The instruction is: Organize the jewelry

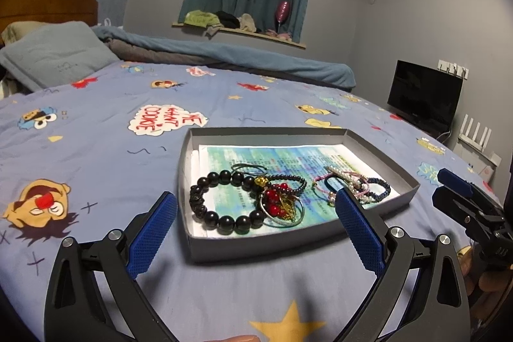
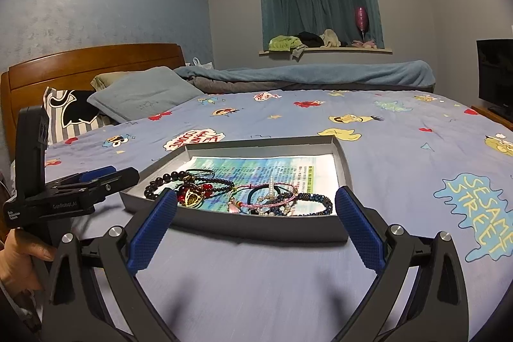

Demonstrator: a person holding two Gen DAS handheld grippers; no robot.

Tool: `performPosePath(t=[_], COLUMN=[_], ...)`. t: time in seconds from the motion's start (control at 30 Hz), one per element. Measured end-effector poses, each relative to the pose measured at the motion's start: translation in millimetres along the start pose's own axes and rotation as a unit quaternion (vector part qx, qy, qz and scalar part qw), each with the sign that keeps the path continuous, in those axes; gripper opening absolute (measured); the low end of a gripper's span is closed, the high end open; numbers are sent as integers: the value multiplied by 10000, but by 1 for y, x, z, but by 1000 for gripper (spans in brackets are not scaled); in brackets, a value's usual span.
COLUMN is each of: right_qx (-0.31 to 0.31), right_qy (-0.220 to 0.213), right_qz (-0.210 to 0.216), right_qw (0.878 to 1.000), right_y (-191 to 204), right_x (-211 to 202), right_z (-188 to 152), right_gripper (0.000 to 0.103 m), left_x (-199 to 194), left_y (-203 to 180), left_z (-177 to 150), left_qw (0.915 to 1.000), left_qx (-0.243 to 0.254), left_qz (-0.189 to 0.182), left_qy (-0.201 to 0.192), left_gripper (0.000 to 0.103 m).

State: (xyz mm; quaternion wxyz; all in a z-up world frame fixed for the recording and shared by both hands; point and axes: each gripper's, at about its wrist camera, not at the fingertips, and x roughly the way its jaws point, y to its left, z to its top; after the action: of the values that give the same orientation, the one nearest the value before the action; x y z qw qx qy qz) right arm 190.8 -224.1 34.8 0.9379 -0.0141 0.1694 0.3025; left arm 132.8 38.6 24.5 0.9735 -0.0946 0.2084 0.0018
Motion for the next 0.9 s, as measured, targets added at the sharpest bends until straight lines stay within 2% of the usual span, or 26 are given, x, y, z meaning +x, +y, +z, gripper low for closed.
performPosePath(t=[0.37, 0.9], right_qx=[-75, -93], right_qy=[-33, 6], right_qz=[20, -10], right_qw=[10000, 10000], right_y=[7, 10], right_x=[-15, -19], right_z=[-5, -9], right_gripper=[97, 97], left_x=[-21, -21], left_y=[-14, -23], left_z=[-8, -10], left_qw=[9997, 9992], left_qx=[225, 395], left_qz=[-40, -57], left_qy=[-78, -64], left_gripper=[98, 98])
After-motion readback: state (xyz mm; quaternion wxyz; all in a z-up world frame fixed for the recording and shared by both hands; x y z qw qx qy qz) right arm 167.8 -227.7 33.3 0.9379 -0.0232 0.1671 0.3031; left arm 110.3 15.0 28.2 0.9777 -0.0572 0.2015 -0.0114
